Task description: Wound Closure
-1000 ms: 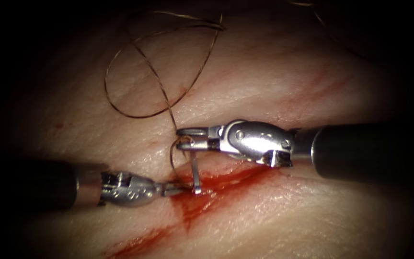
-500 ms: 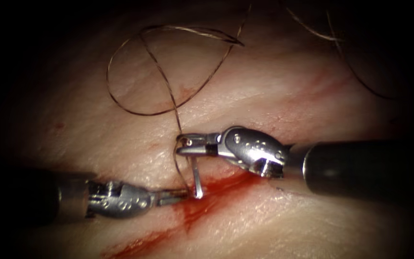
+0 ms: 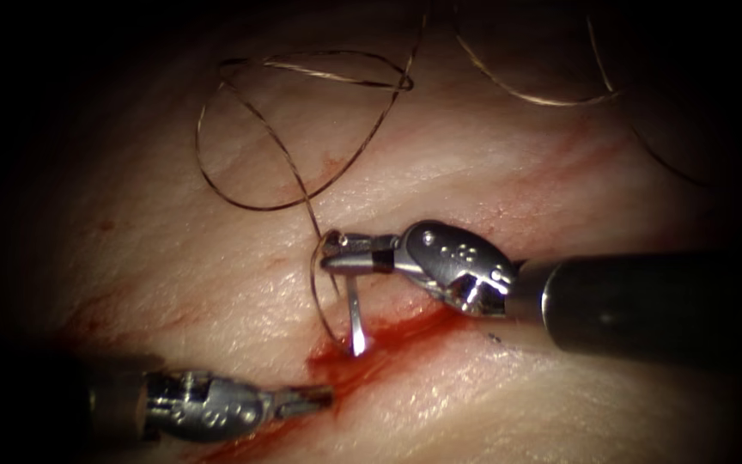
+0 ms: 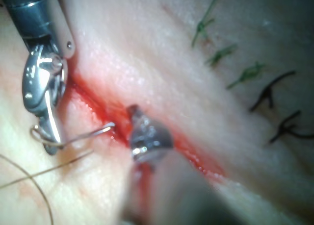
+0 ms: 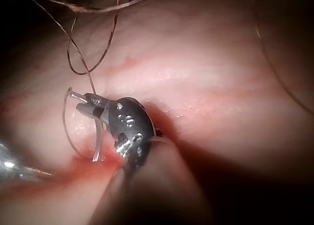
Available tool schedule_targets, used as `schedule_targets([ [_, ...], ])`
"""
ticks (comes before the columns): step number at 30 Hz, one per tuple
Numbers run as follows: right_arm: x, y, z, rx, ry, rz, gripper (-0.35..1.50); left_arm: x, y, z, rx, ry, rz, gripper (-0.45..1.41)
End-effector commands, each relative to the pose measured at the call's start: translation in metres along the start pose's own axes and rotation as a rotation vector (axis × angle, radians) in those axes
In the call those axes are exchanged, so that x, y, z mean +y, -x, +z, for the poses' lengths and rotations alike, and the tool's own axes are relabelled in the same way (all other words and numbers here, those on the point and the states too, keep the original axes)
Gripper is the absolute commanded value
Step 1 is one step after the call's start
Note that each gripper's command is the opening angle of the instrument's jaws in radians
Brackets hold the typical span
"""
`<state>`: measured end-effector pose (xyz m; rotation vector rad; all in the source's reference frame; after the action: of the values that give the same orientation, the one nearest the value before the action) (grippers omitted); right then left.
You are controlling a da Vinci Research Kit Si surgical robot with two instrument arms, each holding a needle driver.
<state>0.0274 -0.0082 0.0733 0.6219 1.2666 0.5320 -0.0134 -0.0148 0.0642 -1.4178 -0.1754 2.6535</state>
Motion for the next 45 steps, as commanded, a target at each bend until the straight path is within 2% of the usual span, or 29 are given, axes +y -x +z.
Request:
schedule_targets([
  [1, 0.0000, 0.0003, 0.0008, 0.003, -0.002, 0.011, -0.35, 0.0006, 0.0001, 0.0009, 0.001, 0.002, -0.002, -0.45],
  [8, 0.0001, 0.0002, 0.0007, -0.017, 0.005, 0.060, -0.35, 0.0010, -0.0001, 0.0020, 0.008, 0.010, 0.000, -0.45],
  [21, -0.0002, 0.0009, 0.0011, -0.064, -0.025, 0.167, -0.35, 0.0013, 0.0012, 0.0027, 0.006, 0.016, 0.019, -0.45],
  [36, 0.0003, 0.0003, 0.0015, -0.058, -0.004, 0.325, -0.35, 0.0025, 0.0012, 0.0029, 0.002, 0.030, 0.026, -0.45],
  [42, 0.0001, 0.0010, 0.0019, -0.085, -0.003, 0.509, -0.35, 0.0035, 0.0006, 0.0028, 0.001, 0.041, 0.028, -0.45],
  [45, 0.0000, 0.0011, 0.0019, -0.090, -0.006, 0.544, -0.35, 0.0037, 0.0005, 0.0028, 0.003, 0.044, 0.028, -0.45],
])
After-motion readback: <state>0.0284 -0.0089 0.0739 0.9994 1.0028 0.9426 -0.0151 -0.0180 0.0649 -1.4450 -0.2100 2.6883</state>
